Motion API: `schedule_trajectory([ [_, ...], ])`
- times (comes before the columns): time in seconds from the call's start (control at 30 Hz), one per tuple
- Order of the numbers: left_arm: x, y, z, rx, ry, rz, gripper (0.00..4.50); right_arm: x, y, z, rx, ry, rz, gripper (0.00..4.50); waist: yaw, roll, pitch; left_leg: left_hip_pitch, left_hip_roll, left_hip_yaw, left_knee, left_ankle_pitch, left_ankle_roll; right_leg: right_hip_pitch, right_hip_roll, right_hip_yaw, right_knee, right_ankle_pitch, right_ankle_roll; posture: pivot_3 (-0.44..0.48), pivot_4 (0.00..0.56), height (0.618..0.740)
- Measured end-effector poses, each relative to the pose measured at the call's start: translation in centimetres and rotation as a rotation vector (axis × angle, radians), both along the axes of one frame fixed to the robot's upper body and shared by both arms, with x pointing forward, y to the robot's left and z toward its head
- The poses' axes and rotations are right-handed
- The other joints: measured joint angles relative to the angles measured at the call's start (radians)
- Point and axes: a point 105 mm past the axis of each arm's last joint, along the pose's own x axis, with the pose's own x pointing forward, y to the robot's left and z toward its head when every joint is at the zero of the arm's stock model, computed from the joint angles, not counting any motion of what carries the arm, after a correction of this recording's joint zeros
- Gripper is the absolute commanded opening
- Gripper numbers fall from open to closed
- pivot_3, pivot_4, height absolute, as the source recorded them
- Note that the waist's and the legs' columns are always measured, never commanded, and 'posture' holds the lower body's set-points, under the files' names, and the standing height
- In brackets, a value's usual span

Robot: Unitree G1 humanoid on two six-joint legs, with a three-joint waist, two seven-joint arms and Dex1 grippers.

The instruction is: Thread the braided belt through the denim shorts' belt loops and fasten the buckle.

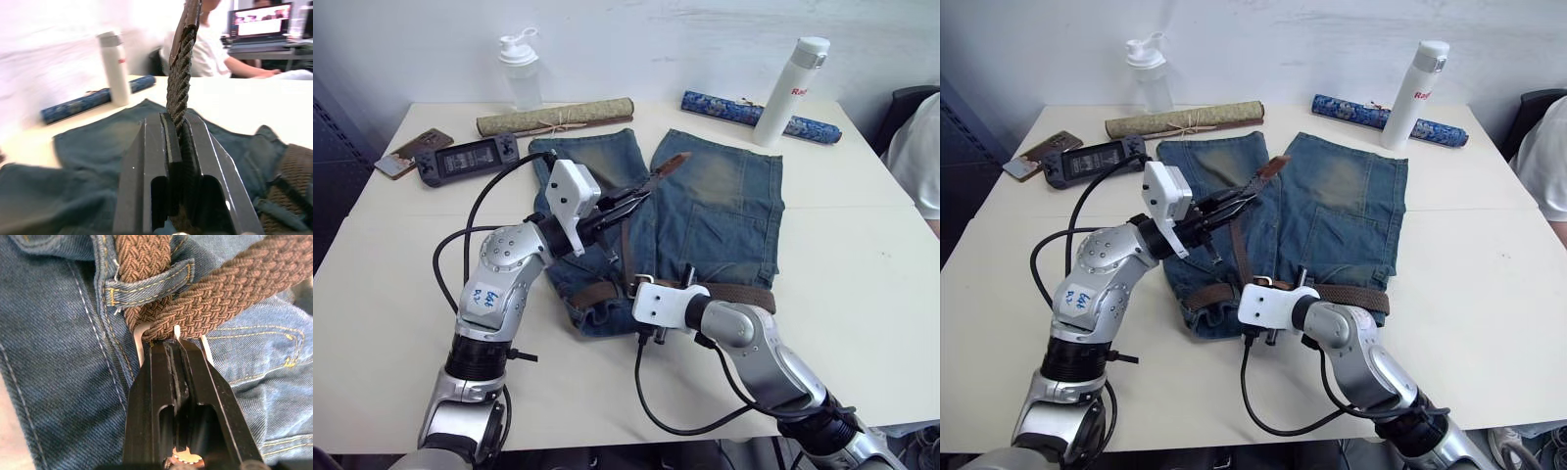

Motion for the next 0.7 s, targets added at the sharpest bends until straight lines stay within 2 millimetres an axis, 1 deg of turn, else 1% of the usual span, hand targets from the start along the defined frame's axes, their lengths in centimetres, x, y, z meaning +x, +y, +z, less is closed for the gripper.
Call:
schedule_trajectory([
  [0.07, 0.1, 0.3, -0.2, -0.005, 0.004, 0.010, 0.00, -0.1, -0.2, 0.0, 0.001, 0.008, -0.007, 0.08, 0.003, 0.000, 0.000, 0.000, 0.000, 0.000, 0.000, 0.000, 0.000, 0.000, 0.000, 0.000, 0.000, 0.000, 0.000, 0.000, 0.150, 0.717],
  [0.3, 0.6, 2.3, -2.2, 0.011, 0.060, 0.088, 0.00, -1.2, -2.1, 0.5, 0.019, 0.014, -0.049, 0.08, 0.032, 0.000, 0.000, -0.003, -0.003, 0.000, 0.001, -0.001, 0.003, -0.001, -0.001, -0.001, -0.002, 0.000, 0.000, 0.000, 0.150, 0.717],
  [0.37, 0.5, 2.5, -2.5, 0.015, 0.066, 0.094, 0.00, -1.2, -2.3, 0.5, 0.036, 0.014, -0.065, 0.08, 0.037, 0.000, 0.000, -0.003, -0.003, 0.000, 0.001, -0.001, 0.003, -0.001, -0.001, -0.001, -0.002, 0.000, 0.001, 0.000, 0.150, 0.717],
  [0.53, 0.5, 2.5, -2.5, 0.014, 0.061, 0.096, 0.00, -0.9, -2.7, 0.9, 0.062, -0.002, -0.094, 0.08, 0.036, 0.001, 0.001, -0.004, -0.003, 0.000, 0.000, -0.001, 0.003, -0.002, -0.001, -0.001, -0.002, 0.000, 0.001, 0.000, 0.150, 0.717],
  [0.7, 0.5, 2.5, -2.4, 0.012, 0.055, 0.098, 0.00, -0.7, -2.4, 1.2, 0.096, -0.010, -0.102, 0.08, 0.035, 0.002, 0.001, -0.005, -0.003, 0.000, 0.000, -0.001, 0.003, -0.003, 0.000, -0.001, -0.002, 0.000, 0.001, 0.000, 0.150, 0.717],
])
